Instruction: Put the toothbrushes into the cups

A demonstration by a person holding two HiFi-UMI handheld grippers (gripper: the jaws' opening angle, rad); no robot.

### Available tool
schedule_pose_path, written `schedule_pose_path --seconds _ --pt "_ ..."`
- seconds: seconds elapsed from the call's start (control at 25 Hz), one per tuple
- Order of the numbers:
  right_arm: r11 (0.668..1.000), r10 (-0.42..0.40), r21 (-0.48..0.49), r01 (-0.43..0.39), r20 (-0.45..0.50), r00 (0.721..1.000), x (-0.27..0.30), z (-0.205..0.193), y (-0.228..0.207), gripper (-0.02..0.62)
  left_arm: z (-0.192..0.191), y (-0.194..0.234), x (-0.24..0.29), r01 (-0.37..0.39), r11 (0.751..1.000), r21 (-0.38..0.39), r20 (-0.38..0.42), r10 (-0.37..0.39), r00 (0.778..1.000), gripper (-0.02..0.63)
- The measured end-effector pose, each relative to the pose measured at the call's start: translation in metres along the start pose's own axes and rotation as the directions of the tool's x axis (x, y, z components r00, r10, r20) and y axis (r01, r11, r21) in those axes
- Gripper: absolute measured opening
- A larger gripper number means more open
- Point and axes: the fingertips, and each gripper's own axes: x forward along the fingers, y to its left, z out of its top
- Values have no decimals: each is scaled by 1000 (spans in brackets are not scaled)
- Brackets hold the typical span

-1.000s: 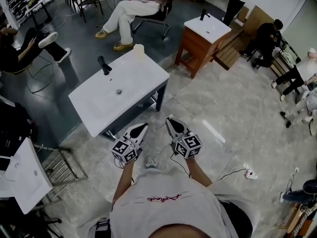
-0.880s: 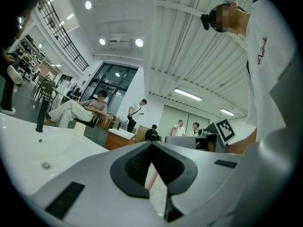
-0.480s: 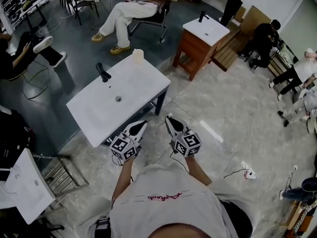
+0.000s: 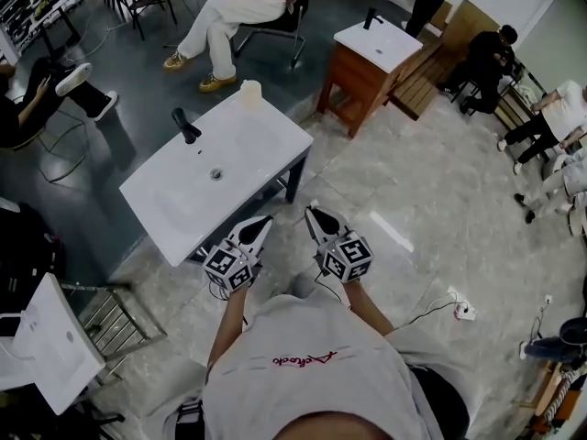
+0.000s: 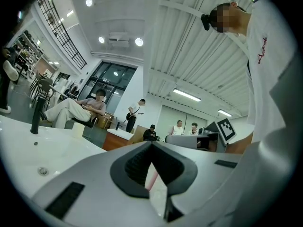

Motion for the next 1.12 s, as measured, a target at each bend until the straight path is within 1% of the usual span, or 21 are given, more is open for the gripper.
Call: schedule_pose_path --seconds 0.36,0.64,1.12 --pt "1000 16 7 -16 9 1000 2 -5 5 6 1 0 -3 4 1000 23 2 -4 1000 14" --pt "1000 20 0 -20 32 999 7 2 1 6 6 5 3 8 999 45 5 -8 1000 14" --pt "999 42 2 -42 36 998 44 5 -19 6 18 41 22 -21 998 62 23 20 1000 14"
